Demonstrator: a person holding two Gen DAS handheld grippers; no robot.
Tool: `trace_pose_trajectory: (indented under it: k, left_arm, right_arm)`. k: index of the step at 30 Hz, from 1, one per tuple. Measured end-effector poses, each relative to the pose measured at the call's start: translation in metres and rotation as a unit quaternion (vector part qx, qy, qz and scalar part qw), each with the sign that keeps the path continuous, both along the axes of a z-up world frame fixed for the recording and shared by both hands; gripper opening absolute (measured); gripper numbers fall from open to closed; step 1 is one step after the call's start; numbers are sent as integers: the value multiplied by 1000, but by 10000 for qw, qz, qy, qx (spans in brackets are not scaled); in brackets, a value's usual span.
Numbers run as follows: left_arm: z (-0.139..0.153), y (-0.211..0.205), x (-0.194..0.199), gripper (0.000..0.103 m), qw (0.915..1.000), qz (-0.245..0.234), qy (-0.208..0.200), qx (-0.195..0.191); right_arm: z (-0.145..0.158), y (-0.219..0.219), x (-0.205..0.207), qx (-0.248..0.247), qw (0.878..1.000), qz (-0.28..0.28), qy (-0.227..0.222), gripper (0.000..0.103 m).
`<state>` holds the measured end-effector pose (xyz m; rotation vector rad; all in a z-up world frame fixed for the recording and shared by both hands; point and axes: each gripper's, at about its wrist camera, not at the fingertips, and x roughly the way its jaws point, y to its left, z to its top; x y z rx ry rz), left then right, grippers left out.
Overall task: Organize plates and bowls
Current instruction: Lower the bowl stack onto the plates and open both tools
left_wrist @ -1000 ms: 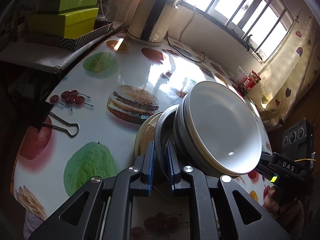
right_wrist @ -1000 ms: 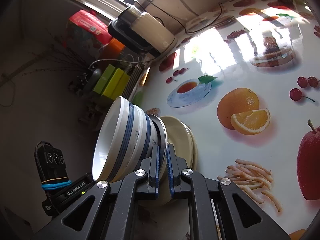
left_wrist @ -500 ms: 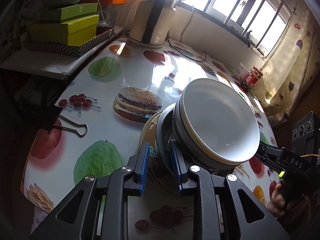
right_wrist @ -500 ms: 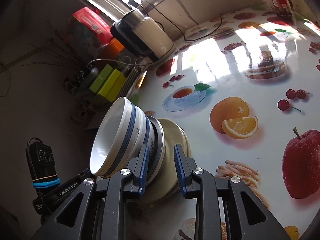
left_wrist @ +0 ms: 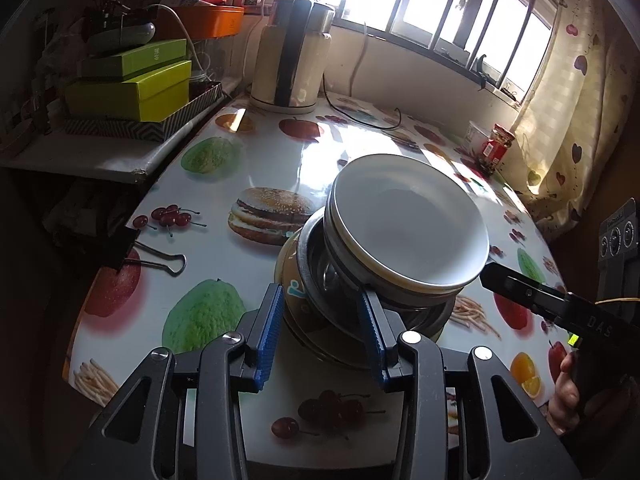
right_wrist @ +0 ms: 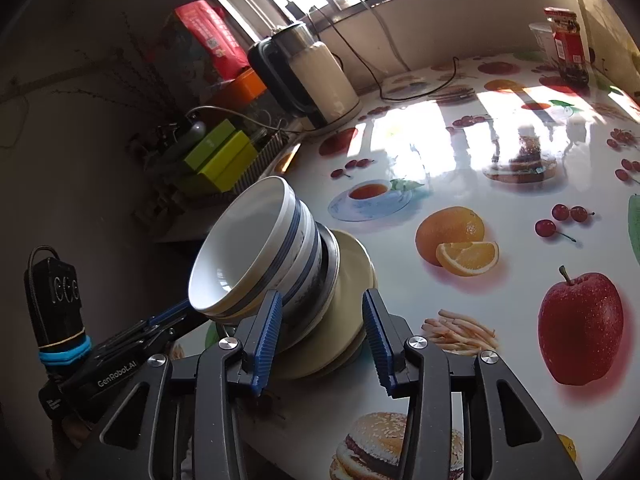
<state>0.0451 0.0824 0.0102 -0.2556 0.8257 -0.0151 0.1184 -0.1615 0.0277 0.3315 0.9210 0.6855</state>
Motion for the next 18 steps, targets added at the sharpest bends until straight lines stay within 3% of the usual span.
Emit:
trace_pose_trajectory:
  k: [11, 18]
  left_arm:
    - [-3, -16, -22, 39, 9987, -10, -93, 491]
    - [-16, -17, -32, 40, 9989, 51, 16, 465]
  right_arm:
    - [6, 0, -24, -410, 9987, 24, -317, 48]
    - [1, 1, -38, -718, 9967, -24, -383, 54]
